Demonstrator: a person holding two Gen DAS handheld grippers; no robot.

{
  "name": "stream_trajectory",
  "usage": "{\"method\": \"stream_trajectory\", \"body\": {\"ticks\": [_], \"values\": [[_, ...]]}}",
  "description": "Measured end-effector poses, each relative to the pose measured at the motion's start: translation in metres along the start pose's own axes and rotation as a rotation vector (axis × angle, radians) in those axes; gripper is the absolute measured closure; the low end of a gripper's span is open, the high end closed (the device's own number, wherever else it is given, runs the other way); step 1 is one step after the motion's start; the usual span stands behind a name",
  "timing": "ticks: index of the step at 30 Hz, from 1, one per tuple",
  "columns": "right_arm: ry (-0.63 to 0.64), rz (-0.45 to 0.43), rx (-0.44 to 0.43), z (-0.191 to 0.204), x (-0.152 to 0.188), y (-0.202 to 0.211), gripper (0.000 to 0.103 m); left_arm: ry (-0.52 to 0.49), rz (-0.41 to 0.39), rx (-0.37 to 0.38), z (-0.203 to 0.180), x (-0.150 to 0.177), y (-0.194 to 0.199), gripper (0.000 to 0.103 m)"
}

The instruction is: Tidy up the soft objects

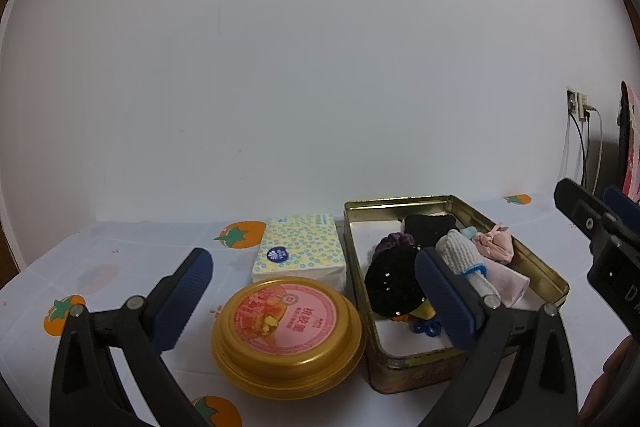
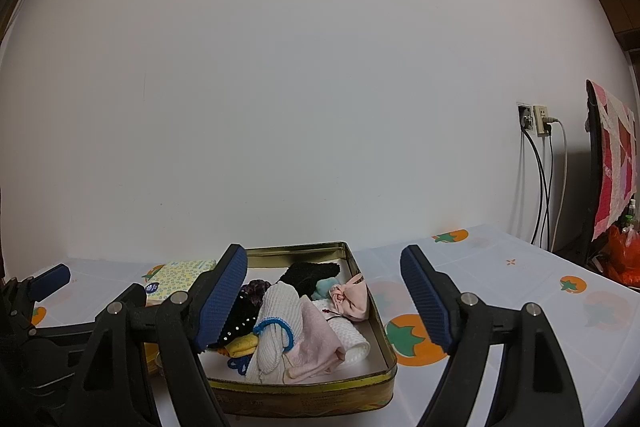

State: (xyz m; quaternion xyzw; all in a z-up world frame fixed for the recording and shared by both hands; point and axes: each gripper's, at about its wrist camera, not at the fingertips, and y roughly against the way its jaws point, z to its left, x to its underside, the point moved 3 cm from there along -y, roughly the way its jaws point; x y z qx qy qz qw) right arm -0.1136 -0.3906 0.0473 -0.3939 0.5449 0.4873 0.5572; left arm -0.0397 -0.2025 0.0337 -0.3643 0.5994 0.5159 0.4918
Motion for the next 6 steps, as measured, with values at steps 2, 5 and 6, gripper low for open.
{"method": "stream_trajectory", "body": {"ticks": [2, 5, 6], "values": [[0.001, 0.002, -0.001, 0.0000, 0.0001, -0.0001, 0.022, 0.009, 0.004, 0.010, 0.0030, 0.0003, -0.0009, 0.000], [0.001, 0.003, -0.002, -0.0008, 0.0004, 0.0001, 0.022, 0.015, 0.007, 0.011, 0.0062, 0.0004, -0.0016, 0.000], [0.000, 0.003, -0.002, -0.0006, 0.0004, -0.0004, 0.022, 0.013, 0.007, 0.012, 0.0058, 0.0004, -0.0021, 0.000]]}}
